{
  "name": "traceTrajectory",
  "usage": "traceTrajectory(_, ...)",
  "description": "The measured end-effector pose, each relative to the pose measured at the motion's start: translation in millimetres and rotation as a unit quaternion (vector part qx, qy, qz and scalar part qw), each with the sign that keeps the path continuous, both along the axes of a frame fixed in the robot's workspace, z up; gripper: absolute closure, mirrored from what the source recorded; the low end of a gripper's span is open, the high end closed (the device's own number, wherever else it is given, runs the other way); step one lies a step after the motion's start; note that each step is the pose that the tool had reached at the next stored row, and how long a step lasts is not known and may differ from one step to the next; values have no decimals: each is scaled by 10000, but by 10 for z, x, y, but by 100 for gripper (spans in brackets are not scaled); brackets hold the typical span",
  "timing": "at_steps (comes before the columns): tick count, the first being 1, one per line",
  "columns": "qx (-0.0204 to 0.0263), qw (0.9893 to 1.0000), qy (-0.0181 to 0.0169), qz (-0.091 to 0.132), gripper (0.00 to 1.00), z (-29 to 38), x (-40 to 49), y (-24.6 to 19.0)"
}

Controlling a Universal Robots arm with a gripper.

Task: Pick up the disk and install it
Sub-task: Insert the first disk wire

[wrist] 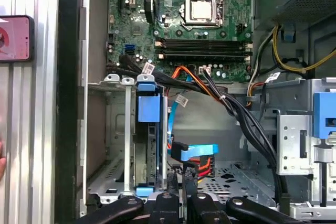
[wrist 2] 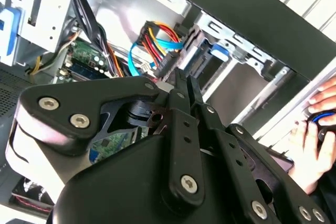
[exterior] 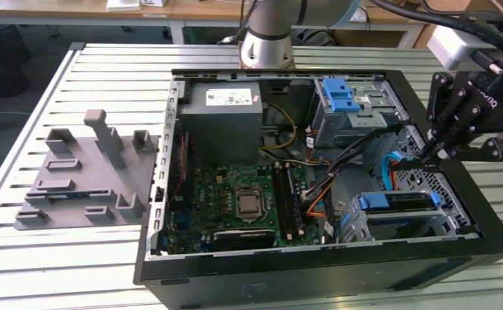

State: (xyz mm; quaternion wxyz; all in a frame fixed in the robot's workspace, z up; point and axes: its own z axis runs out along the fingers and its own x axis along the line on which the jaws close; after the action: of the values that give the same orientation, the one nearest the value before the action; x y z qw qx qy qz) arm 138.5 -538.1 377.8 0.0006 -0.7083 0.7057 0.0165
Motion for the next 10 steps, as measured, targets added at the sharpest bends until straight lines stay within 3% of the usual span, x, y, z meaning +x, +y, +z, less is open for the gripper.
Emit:
traceTrajectory(2,1,10000,-31,0,82,-8,0,8)
traceTrajectory(8,-7,10000,-45,-1,82,-8,-12,11)
traceTrajectory(10,-26,10000,-58,0,81,-12,-27,31)
